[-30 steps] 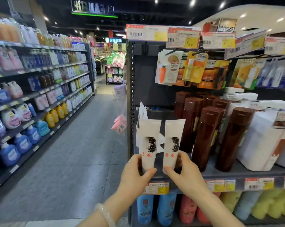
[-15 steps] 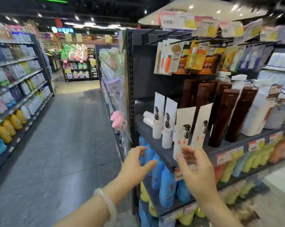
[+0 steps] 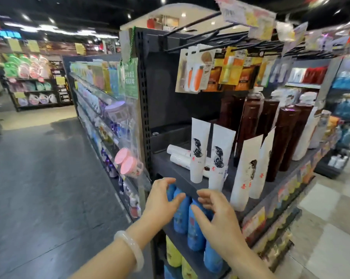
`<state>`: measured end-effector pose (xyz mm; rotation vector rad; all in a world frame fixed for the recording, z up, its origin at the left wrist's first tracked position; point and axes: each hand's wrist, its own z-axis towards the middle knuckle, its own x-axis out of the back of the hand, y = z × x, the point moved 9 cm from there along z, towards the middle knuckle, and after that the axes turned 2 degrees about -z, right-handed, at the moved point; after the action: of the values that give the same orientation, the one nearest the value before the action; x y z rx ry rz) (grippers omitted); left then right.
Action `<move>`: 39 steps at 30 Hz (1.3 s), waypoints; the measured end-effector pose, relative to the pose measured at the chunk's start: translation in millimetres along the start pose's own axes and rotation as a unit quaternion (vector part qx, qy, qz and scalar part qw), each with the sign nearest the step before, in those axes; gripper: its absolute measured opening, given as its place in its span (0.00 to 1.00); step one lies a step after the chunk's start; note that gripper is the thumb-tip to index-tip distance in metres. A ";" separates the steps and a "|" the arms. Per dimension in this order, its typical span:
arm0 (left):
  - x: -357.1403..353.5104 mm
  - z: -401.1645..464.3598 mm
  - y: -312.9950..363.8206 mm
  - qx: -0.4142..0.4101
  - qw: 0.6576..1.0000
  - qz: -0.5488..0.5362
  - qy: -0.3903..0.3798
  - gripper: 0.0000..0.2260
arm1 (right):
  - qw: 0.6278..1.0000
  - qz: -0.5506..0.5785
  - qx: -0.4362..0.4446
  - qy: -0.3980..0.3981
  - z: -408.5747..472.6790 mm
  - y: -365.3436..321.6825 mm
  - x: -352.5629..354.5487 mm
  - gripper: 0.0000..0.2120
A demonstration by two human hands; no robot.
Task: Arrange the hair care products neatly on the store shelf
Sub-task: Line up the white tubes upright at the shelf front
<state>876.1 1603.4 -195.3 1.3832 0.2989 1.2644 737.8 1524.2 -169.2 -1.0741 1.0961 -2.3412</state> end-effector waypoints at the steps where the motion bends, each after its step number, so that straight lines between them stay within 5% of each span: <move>1: 4.7 10.6 -2.7 -0.007 1.000 0.009 -0.003 0.21 | 1.000 0.003 -0.001 0.005 8.7 -0.6 -8.6 0.16; 12: 44.5 131.6 11.9 -0.102 0.994 0.007 -0.032 0.16 | 0.998 -0.054 -0.029 -0.001 75.3 -3.8 -64.6 0.15; 18: -24.1 174.4 39.4 -0.179 0.935 0.176 -0.250 0.23 | 0.990 -0.104 -0.091 0.004 85.3 7.9 -85.9 0.21; 24: -64.0 186.0 30.1 -0.196 0.868 0.263 -0.372 0.26 | 0.970 -0.124 -0.189 0.089 90.4 10.1 -95.3 0.23; 28: -69.9 184.1 24.2 -0.219 0.852 0.266 -0.395 0.23 | 0.918 0.011 -0.323 0.229 88.9 16.2 -94.1 0.24; 31: -67.0 180.4 22.5 -0.241 0.854 0.284 -0.362 0.22 | 0.836 0.201 -0.370 0.351 90.7 24.9 -97.6 0.05; 33: -61.2 178.8 22.8 -0.236 0.869 0.276 -0.336 0.22 | 0.789 0.283 -0.371 0.401 95.4 25.1 -97.3 0.07; 39: -44.5 190.6 0.1 -0.094 0.923 0.211 -0.307 0.22 | 0.757 0.259 -0.446 0.401 110.2 34.3 -95.1 0.08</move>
<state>1009.8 1463.4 -166.5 1.6436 -0.5670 1.0872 882.9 1500.6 -196.3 0.2134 2.5624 -1.7364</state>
